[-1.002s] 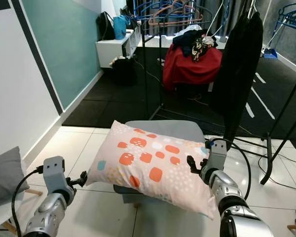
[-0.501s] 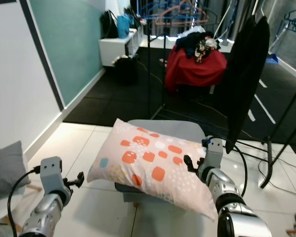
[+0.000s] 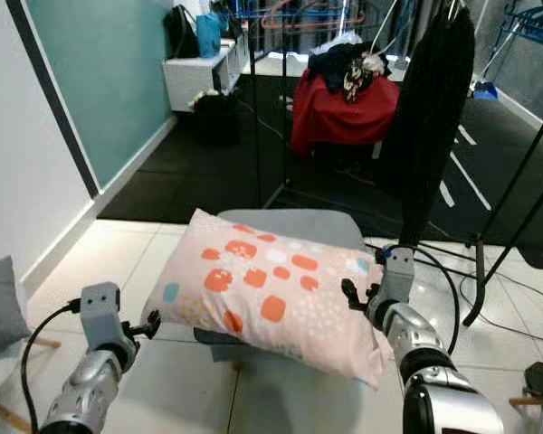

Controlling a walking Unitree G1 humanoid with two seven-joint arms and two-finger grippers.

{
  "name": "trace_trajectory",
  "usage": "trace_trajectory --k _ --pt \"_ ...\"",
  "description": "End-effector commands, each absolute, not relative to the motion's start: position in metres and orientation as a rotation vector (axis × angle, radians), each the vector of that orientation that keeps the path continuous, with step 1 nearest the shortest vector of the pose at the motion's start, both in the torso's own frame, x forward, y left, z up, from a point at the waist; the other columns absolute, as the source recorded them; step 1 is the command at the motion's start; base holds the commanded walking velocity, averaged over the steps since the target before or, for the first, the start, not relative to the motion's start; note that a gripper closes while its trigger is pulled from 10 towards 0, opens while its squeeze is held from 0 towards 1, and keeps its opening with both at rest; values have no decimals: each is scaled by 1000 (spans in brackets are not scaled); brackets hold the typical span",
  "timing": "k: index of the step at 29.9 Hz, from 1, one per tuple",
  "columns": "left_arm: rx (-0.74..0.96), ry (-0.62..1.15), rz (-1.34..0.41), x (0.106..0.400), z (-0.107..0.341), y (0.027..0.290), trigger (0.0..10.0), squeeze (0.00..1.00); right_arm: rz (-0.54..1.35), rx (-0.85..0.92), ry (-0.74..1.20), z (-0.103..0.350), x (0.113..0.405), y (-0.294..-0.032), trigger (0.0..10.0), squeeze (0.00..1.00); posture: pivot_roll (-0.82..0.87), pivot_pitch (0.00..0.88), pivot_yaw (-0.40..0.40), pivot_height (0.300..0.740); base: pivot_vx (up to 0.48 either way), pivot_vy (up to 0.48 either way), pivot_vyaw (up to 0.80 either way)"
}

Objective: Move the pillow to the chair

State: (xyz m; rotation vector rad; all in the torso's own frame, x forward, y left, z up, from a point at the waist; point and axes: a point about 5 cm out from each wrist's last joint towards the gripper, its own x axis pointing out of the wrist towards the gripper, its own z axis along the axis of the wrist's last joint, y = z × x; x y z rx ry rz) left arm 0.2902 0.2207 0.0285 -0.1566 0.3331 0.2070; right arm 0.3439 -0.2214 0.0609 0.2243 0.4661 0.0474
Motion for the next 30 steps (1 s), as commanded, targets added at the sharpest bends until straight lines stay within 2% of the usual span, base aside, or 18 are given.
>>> trace_trajectory --k 1,4,8,11,13,14,17,18,21,24,28,30 --pt "-129 337 206 286 26 222 10000 0 41 212 496 58 343 -221 10000 0 -170 12 -36 620 0 0 0" --pt "-131 333 207 287 27 223 10000 0 51 156 503 58 343 -221 10000 0 -167 16 -34 610 0 0 0" --pt "-137 317 208 287 31 225 10000 0 134 -41 490 63 346 -216 10000 0 -166 25 -31 590 0 0 0" --pt "-137 313 209 287 32 226 10000 0 170 -101 482 65 348 -213 10000 0 -166 25 -31 585 0 0 0" --pt "-133 304 211 287 34 229 10000 0 284 -312 445 71 351 -204 10000 0 -164 34 -28 575 0 0 0" --pt "-133 304 211 287 34 229 10000 0 284 -312 445 71 351 -204 10000 0 -164 34 -28 575 0 0 0" --pt "-118 292 209 287 38 232 10000 0 433 -553 385 79 355 -190 10000 0 -160 52 -22 560 0 0 0" --pt "-118 292 209 287 38 232 10000 0 433 -553 385 79 355 -190 10000 0 -160 52 -22 560 0 0 0" --pt "-84 268 193 286 47 235 10000 0 582 -761 323 85 357 -175 10000 0 -145 80 -21 545 0 0 0" --pt "-77 262 189 286 49 235 10000 0 619 -802 304 86 357 -170 10000 0 -145 80 -21 540 0 0 0" --pt "-52 223 161 285 64 235 10000 0 741 -880 245 93 358 -154 10000 0 -122 132 -17 525 0 0 0" --pt "-52 223 161 285 64 235 10000 0 741 -880 245 93 358 -154 10000 0 -122 132 -17 525 0 0 0"
